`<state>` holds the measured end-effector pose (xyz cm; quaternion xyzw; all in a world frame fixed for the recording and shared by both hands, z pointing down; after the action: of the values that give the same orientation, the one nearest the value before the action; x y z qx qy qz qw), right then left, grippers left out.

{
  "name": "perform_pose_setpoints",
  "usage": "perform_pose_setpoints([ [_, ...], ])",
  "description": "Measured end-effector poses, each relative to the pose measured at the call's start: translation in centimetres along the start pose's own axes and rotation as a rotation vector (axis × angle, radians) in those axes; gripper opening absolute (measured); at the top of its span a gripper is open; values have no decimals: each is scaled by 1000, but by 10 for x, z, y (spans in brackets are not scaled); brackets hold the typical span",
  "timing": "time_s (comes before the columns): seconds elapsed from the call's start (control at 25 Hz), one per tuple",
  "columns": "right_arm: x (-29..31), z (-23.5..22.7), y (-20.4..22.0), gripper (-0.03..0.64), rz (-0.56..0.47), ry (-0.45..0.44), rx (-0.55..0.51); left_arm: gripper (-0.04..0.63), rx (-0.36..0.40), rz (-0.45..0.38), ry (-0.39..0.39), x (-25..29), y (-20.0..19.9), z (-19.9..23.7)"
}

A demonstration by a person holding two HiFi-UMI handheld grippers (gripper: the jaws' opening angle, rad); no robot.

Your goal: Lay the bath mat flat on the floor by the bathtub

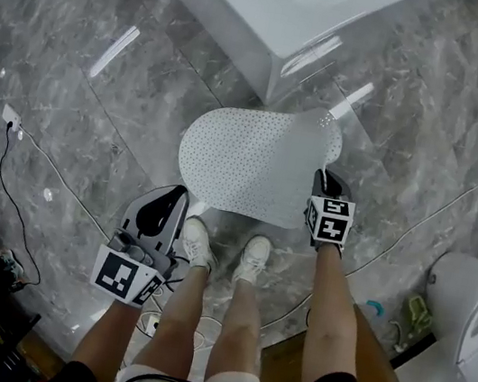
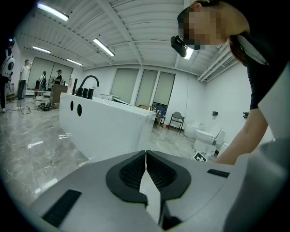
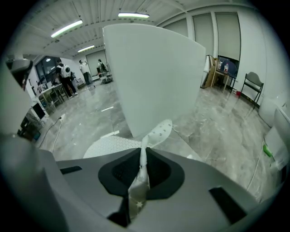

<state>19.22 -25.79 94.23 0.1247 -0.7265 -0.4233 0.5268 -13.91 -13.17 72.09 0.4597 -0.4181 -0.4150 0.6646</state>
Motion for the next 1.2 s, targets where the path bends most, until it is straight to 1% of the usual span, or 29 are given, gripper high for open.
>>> perform_pose_setpoints([
  [0.08, 8, -3, 12, 37, 33, 33, -29, 21, 13, 1, 10, 5, 7, -1],
  [0.16, 17, -6, 24, 37, 54, 70, -83, 21, 22, 1, 10, 10, 19, 0],
  [0.24, 21, -14, 39, 37, 59, 119, -136, 21, 26, 0, 9, 14, 36, 1],
  [0.32, 21, -24, 54, 37, 55, 171, -160, 21, 29, 4, 10, 16, 52, 2],
  [0.4, 20, -36, 72, 37, 78, 218, -147, 21, 26, 14, 14, 17, 68, 1],
  [0.48, 19, -46, 94, 52, 142, 268, -116, 21, 13, 25, 22, 19, 82, -3],
  [0.56, 16, -56, 112, 83, 215, 346, -106, 21, 0, 32, 32, 22, 91, -7],
  [0.64, 9, -68, 124, 55, 267, 459, -96, 21, -6, 35, 43, 24, 95, -11],
  [0.72, -2, -79, 136, 48, 298, 532, -50, 21, -3, 33, 55, 25, 94, -13],
  [0.8, -15, -86, 147, 48, 318, 560, -16, 21, 4, 30, 63, 24, 93, -14],
  [0.88, -27, -89, 154, 48, 329, 572, -4, 21, 3, 29, 63, 24, 91, -15],
  [0.96, -37, -91, 156, 48, 317, 581, 21, 21, 1, 27, 64, 25, 87, -16],
  [1.04, -46, -89, 151, 46, 258, 575, 45, 21, 3, 19, 67, 25, 83, -19],
  [1.12, -54, -84, 136, 40, 142, 548, 47, 21, 6, 13, 67, 23, 78, -20],
  [1.2, -61, -77, 117, 35, 22, 499, 33, 21, 14, 12, 66, 21, 71, -19],
])
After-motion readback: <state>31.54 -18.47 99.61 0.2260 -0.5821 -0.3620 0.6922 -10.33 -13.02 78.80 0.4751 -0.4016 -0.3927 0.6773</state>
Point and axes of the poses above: the fingertips, and each gripper's own axes: x forward along the fingers, z to its left, y out of its underside, the point moved 10 cm from there along -x, backward along the fingers, and after that the axes turned 13 degrees about -z, right-handed, at the moved point
